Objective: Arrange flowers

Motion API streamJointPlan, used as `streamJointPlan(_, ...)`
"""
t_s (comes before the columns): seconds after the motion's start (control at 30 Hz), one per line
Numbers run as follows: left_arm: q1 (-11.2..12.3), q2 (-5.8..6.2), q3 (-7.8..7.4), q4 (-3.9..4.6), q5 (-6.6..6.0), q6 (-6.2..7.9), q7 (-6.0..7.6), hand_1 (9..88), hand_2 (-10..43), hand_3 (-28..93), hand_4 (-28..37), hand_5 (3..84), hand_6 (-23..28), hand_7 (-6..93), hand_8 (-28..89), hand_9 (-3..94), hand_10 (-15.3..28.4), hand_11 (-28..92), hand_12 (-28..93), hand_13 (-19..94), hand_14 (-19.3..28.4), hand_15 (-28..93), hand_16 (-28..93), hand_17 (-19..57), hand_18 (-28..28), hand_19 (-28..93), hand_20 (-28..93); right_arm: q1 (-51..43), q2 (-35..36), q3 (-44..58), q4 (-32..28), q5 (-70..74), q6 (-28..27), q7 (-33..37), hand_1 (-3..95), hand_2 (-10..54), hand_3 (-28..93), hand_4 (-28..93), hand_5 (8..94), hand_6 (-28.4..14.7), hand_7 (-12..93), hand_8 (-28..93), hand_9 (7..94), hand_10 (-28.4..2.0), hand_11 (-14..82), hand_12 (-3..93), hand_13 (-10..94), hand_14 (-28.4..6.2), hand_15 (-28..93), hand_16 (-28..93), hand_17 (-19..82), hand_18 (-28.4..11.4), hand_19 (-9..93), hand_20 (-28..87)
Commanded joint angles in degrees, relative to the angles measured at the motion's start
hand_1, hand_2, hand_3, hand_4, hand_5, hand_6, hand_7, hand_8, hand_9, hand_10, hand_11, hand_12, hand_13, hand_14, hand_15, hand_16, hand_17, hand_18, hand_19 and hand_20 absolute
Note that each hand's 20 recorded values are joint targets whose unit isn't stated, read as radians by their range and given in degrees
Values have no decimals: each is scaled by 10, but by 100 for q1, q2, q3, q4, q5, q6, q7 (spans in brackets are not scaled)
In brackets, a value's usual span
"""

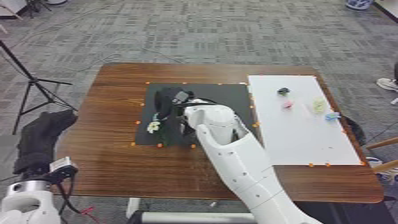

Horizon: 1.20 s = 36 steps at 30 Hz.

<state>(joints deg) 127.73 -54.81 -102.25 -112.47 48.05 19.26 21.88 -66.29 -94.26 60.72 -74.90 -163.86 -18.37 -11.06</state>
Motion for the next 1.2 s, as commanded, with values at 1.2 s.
streamJointPlan(1.2,-751,168,917,-180,276,1025,-480,259,182,673,-283,582,9,231,-82,549,135,249,157,431,170,254,4,95,107,83,204,-2452,4177,3599,-2522,1275,770,658,212,-95,693,-204,447,-27,144,-68,493,-152,67,171,592,-159,500,312,286,-247,730,541)
